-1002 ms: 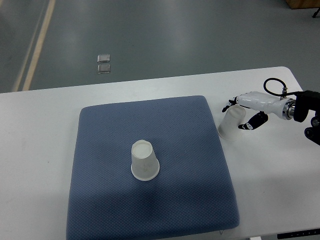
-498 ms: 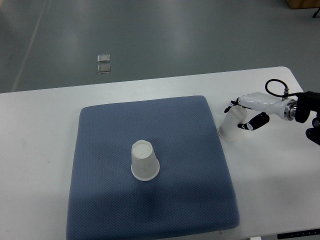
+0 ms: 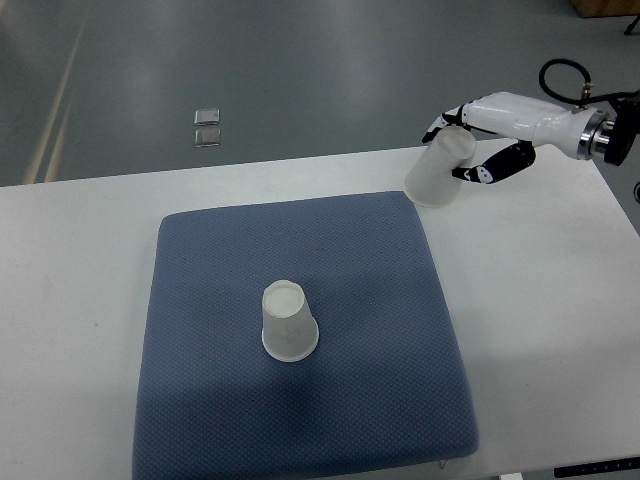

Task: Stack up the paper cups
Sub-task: 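Lift the cup and carry it over the cup on the pad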

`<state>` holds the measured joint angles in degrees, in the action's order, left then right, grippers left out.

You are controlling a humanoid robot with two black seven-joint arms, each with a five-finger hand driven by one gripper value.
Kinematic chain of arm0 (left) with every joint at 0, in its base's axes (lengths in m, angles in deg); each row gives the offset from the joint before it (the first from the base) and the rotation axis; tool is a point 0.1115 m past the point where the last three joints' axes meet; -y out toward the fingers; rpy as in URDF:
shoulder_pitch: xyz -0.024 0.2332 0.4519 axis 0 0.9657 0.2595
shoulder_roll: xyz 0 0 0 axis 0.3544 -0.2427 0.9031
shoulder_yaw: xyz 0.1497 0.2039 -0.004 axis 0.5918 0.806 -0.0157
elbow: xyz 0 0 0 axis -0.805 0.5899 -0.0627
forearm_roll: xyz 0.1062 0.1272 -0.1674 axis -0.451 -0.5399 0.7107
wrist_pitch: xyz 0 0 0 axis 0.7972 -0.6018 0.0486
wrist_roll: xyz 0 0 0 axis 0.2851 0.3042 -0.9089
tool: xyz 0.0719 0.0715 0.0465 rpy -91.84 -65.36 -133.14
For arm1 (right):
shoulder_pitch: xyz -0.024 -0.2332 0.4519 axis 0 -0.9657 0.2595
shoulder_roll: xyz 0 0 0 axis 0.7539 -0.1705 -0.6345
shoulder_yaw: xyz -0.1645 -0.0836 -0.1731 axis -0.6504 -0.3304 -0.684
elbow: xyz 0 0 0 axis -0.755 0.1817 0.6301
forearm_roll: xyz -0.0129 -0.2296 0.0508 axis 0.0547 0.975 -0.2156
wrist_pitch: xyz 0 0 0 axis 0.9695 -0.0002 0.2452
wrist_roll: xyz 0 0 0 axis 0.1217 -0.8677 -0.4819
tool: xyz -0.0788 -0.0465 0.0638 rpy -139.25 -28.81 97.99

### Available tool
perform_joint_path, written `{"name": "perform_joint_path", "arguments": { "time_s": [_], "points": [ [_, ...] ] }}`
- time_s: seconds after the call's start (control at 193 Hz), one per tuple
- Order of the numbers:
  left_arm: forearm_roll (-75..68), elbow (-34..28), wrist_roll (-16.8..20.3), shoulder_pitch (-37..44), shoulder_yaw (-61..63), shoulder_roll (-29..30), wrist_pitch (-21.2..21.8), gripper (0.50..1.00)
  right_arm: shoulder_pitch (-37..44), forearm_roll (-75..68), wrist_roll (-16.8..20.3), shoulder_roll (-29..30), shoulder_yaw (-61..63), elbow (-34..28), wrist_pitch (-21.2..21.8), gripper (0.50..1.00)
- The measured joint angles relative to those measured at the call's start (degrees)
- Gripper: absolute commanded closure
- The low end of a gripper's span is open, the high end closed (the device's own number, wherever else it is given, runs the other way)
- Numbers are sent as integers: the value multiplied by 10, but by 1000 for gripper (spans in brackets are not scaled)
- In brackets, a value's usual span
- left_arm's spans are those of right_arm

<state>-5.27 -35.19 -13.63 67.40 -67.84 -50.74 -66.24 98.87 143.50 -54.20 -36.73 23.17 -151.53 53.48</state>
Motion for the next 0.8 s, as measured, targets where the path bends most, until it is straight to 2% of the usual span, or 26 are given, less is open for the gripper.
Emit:
{"name": "perform_joint_path", "arguments": {
  "time_s": [0.156, 0.306, 0.441, 0.799],
  "points": [
    [0, 0, 0, 0, 0, 0, 0, 500, 51, -32, 2, -20, 1, -84, 35, 918],
    [0, 0, 0, 0, 0, 0, 0, 500, 81, -44, 0, -11, 1, -123, 62, 918],
    [0, 0, 0, 0, 0, 0, 0, 500, 89, -45, -1, 22, 0, -132, 84, 918],
    [0, 0, 0, 0, 0, 0, 0, 500, 82, -45, 4, 101, -18, -133, 106, 918]
  ]
}}
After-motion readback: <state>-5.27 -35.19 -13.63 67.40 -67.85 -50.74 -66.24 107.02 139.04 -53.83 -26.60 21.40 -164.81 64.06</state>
